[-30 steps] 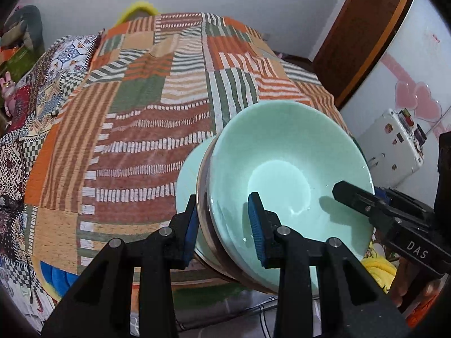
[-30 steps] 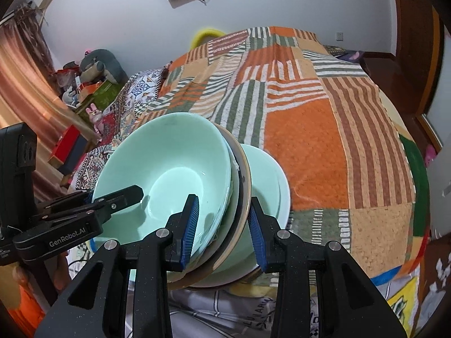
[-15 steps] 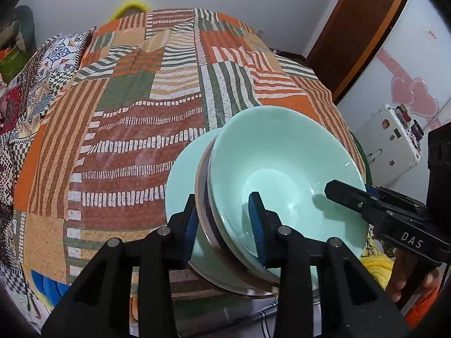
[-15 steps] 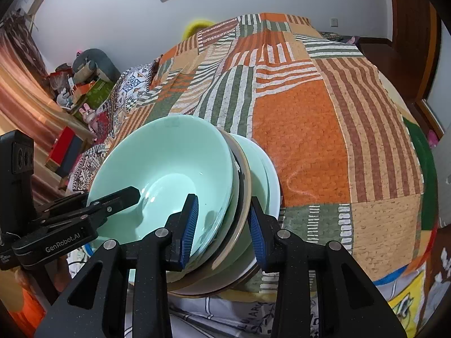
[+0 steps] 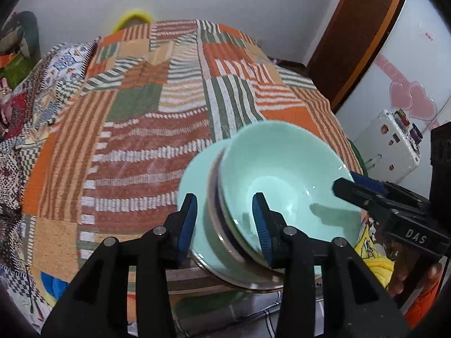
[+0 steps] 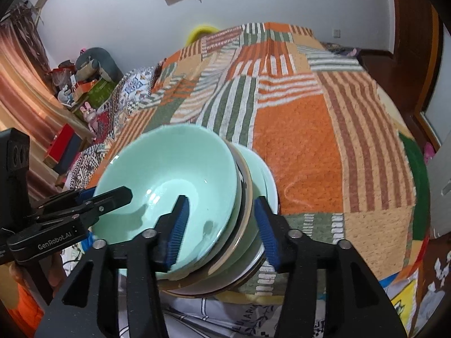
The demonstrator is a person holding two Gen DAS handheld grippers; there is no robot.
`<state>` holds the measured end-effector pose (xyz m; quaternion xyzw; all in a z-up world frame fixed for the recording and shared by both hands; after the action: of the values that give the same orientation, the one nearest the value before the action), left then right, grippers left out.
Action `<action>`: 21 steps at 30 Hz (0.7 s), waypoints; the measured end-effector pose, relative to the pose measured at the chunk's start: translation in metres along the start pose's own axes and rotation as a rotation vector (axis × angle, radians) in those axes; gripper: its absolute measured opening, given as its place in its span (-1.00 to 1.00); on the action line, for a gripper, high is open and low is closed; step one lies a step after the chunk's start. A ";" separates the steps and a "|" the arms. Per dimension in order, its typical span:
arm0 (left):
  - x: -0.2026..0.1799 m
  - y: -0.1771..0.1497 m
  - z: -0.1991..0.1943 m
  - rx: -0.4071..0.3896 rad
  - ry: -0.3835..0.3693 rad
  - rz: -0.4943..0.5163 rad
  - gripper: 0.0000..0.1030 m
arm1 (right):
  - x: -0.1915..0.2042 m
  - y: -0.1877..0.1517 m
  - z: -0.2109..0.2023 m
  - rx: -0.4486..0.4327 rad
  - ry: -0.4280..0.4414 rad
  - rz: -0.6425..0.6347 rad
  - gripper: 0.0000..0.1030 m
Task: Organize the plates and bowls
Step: 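Open both grippers and pull them back from the stack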
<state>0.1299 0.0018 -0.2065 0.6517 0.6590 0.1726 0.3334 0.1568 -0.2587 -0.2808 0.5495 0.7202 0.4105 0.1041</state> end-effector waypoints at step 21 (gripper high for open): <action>-0.050 0.050 -0.166 -0.514 0.007 0.141 0.43 | 0.049 0.056 -0.129 -0.435 0.023 -0.165 0.32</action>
<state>0.0532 -0.0082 -0.0434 0.5893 0.5479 0.3593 0.4728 0.1004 -0.2737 -0.1432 0.4489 0.6582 0.5524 0.2452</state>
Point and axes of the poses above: each gripper's, at about its wrist camera, not at the fingertips, and z roughly the way its jaws point, x to its left, y to its top, the point moved 4 cm from there along z, roughly the way its jaws point, and after that the axes turned 7 degrees about -x, right-handed, at the moved point
